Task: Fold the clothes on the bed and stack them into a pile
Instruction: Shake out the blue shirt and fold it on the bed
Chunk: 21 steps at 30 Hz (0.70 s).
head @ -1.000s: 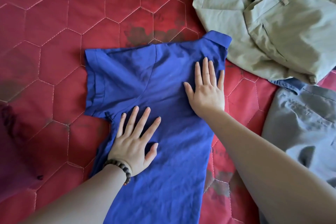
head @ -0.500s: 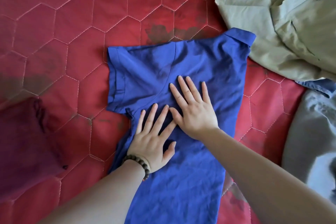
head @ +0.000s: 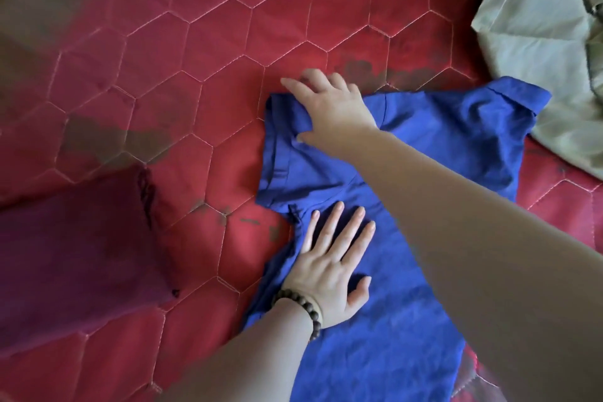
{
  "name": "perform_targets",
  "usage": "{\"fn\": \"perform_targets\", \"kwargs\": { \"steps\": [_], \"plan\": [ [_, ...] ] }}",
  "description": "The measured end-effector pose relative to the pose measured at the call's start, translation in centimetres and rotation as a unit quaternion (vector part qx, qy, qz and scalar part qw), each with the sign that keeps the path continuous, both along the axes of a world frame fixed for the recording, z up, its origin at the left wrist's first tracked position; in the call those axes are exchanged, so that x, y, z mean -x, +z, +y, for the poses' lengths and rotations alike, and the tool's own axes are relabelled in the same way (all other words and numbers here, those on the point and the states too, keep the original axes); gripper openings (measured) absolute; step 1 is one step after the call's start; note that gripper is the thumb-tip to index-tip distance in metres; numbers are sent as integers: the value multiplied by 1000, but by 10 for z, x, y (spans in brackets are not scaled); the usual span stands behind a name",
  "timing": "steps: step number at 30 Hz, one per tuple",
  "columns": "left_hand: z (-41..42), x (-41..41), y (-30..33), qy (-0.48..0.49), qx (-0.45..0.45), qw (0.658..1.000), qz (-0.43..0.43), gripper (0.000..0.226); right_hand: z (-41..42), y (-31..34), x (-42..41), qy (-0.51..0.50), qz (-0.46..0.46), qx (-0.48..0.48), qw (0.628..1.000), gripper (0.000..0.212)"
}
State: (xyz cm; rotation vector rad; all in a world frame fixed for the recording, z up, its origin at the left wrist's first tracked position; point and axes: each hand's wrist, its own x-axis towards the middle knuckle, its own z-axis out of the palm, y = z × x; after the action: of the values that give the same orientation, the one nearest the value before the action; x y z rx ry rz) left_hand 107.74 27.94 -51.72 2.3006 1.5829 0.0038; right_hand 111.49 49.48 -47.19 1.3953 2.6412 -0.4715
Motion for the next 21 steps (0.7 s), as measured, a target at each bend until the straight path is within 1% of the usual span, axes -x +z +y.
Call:
{"fn": "perform_targets", "kwargs": {
  "steps": [1,2,3,4,6,7,8,11,14,18,21],
  "plan": [
    [0,0,-1,0,2,1000,-5,79,8,1,14,11,-26,24,999,93],
    [0,0,-2,0,3,1000,-10,79,16,1,26,16,-42,55,997,92],
    [-1,0,-3,2,3,1000,-13,79,22,2,36,15,-47,83,995,85],
    [-1,1,-4,4,2,1000,-17,79,26,3,43,12,-46,101,994,72],
    [-2,2,-6,6,-3,1000,-19,79,30,10,46,16,-33,117,992,37],
    [-2,2,-6,6,-6,1000,-17,80,30,14,43,23,-13,122,992,26],
    [-2,2,-7,6,-8,1000,-13,81,29,20,37,31,14,127,991,22],
    [-3,2,-7,7,-12,1000,0,84,18,43,9,32,110,137,984,20],
    [-3,3,-7,12,-11,1000,4,84,-1,61,-30,5,173,132,976,16],
    [-2,4,-1,10,-1,1000,4,81,-33,65,-80,-81,200,117,969,14],
    [-1,6,8,3,17,1000,-7,77,-61,59,-111,-138,205,89,965,20]
  ]
}}
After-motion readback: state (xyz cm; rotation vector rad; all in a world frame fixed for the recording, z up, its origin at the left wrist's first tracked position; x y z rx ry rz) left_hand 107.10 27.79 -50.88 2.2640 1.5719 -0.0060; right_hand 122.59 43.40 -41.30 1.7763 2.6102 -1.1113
